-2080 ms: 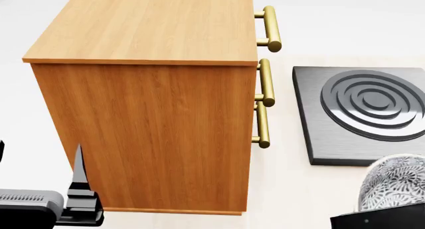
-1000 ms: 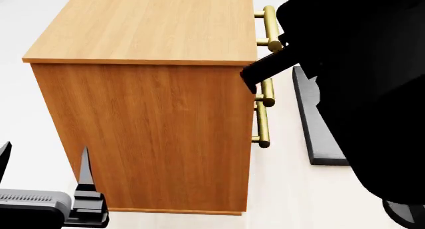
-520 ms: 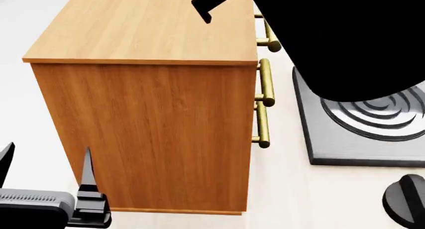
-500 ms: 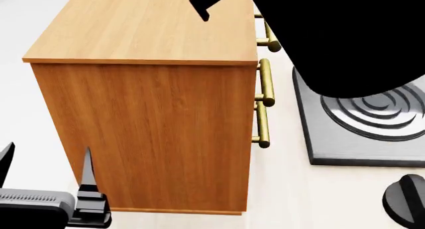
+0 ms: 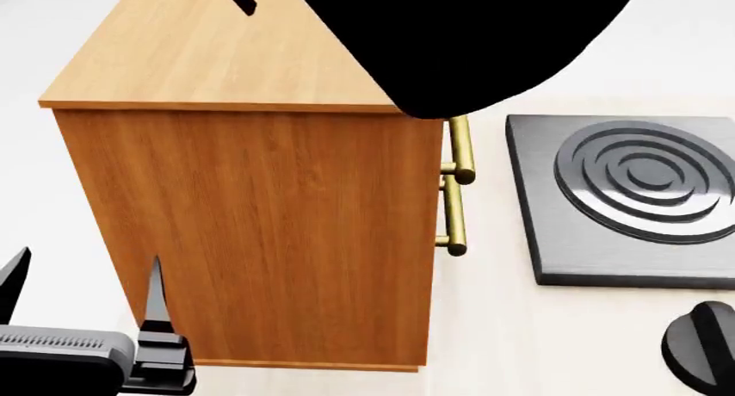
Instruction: Put the bowl on the top of the cabinet.
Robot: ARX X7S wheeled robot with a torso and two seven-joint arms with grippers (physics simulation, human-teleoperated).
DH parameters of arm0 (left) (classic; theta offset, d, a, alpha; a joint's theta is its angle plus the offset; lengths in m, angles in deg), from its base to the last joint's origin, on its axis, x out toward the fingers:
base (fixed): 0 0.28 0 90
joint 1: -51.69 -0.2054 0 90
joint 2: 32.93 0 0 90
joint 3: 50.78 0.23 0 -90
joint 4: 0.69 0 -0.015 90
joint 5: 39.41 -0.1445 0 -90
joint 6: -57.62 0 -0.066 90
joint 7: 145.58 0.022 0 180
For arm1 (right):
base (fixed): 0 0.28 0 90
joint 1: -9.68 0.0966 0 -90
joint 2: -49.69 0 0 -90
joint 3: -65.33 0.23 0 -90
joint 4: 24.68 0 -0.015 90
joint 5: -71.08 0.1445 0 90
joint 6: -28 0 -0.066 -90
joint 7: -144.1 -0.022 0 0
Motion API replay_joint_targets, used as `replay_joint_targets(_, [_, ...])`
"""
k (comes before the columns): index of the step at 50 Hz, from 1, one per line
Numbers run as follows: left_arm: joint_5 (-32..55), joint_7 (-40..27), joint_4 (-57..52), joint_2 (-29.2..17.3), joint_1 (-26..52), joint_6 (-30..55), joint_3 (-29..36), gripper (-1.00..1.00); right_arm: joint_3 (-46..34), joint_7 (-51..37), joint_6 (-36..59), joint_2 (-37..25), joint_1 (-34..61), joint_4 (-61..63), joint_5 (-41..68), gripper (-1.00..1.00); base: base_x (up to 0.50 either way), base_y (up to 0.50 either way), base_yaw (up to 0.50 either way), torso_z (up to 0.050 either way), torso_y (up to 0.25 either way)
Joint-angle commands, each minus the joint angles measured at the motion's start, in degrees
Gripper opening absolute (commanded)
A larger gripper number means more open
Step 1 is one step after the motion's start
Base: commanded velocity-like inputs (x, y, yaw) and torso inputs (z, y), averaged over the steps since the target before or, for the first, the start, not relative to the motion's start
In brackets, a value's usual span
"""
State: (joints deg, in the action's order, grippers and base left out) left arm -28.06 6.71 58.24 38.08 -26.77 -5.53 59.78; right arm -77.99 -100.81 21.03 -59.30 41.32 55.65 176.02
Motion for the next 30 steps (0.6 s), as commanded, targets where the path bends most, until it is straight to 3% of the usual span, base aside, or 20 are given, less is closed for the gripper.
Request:
replay_joint_targets(1, [0.2, 0.02, 0.65, -0.18, -0.06, -0.6, -0.01, 1.0, -1.75, 2.15, -0.29, 2.75, 0.08, 1.12, -3.03, -1.0, 0.0, 0.0, 0.0, 0.0, 0.0])
replay_joint_targets(30, [0.58, -0.15, 2.34, -0.34, -0.38, -2.13, 0.11, 1.0, -5.1, 3.28, -4.97, 7.28, -5.82, 5.55, -5.4, -1.0, 0.0, 0.0, 0.0, 0.0, 0.001])
